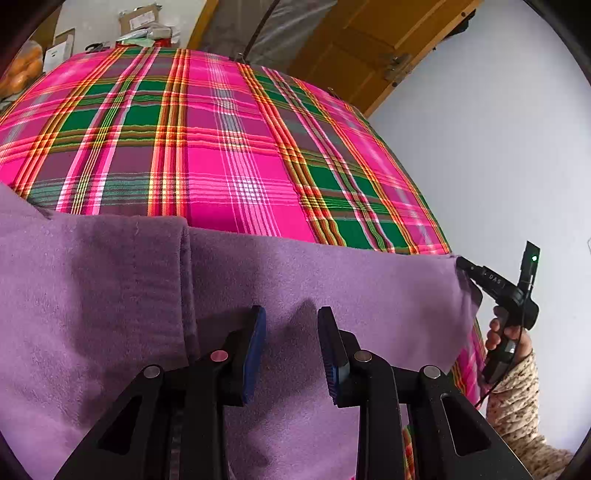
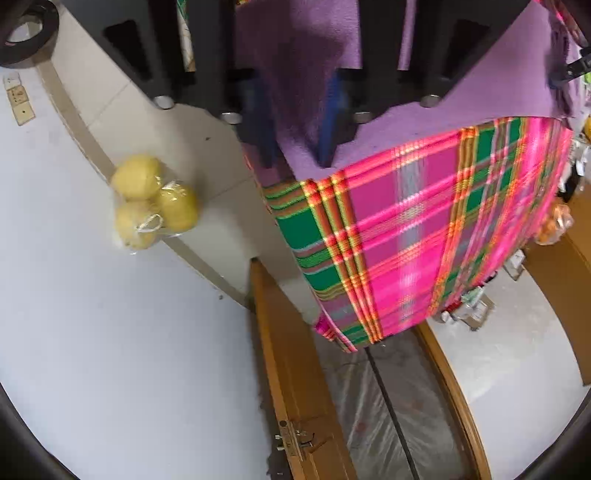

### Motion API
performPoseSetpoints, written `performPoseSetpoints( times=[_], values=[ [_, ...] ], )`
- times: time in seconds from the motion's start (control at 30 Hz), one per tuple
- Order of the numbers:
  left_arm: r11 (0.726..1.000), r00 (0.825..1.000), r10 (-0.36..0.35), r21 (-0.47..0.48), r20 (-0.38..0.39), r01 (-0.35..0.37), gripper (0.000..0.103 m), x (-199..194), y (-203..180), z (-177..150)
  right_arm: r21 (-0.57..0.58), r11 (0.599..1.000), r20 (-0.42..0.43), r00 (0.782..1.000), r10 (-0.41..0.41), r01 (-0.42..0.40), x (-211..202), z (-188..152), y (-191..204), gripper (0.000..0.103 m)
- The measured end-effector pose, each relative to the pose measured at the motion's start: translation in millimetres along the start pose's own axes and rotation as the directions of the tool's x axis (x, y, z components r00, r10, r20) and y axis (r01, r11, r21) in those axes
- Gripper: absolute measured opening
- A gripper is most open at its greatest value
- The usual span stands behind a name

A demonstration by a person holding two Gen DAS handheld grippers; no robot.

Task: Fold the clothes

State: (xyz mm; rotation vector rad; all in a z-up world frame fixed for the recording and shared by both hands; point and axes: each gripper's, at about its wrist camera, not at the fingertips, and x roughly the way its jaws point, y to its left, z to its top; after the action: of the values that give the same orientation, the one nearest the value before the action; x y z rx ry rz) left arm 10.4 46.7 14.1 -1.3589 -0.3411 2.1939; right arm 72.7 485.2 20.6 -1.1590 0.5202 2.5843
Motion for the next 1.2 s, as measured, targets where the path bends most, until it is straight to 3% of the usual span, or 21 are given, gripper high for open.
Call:
performPoseSetpoints(
  times=[0.03, 0.17, 0.3, 0.4, 0.5, 0.73, 0.9, 1.2],
  values=[
    [1.000, 1.000, 0.001, 0.000, 0.000, -0.001, 0.030, 0.0, -0.1, 0.1, 0.000, 1.000, 0.012, 1.000, 0.001, -0.001, -1.8, 0.7, 0.7, 0.007],
    [1.000, 1.000, 0.004, -0.002, 0.000, -0.004, 0.030, -0.7, 0.2, 0.2, 0.001, 1.000, 0.068, 0.998, -0.006, 0.006, -9.6, 3.7, 2.4, 0.005],
    [1.000, 1.000, 0.009, -0.002, 0.000, -0.009, 0.030, -0.7, -0.2, -0.2, 0.012, 0.995, 0.059, 0.993, -0.099, 0.099, -4.9, 7.2, -4.5, 0.000],
    [1.000, 1.000, 0.013, -0.003, 0.001, -0.013, 0.030, -0.4, -0.8, -0.1, 0.060, 0.995, 0.024, 0.996, -0.081, 0.080, -3.3, 2.5, -17.8, 0.002],
    [1.000, 1.000, 0.020, -0.004, 0.002, -0.020, 0.030, -0.1, -1.9, 0.0, 0.098, 0.994, 0.051, 0.997, -0.049, 0.044, -14.5, -4.7, -30.2, 0.002],
    [1.000, 1.000, 0.026, -0.009, 0.008, -0.025, 0.030, -0.2, -1.8, -0.6, 0.155, 0.988, 0.065, 0.998, -0.013, 0.003, -45.3, -41.8, -40.0, 0.036],
    [0.999, 0.999, 0.038, 0.000, 0.012, -0.038, 0.030, -0.3, -3.5, -1.2, 0.181, 0.983, 0.061, 0.998, 0.029, -0.039, -50.6, -61.2, -38.7, 0.044],
    [0.999, 0.999, 0.040, 0.004, 0.029, -0.040, 0.030, -1.5, -3.7, -4.0, 0.140, 0.989, 0.062, 0.996, -0.061, 0.051, -48.2, -61.5, -15.6, 0.046]
  ],
)
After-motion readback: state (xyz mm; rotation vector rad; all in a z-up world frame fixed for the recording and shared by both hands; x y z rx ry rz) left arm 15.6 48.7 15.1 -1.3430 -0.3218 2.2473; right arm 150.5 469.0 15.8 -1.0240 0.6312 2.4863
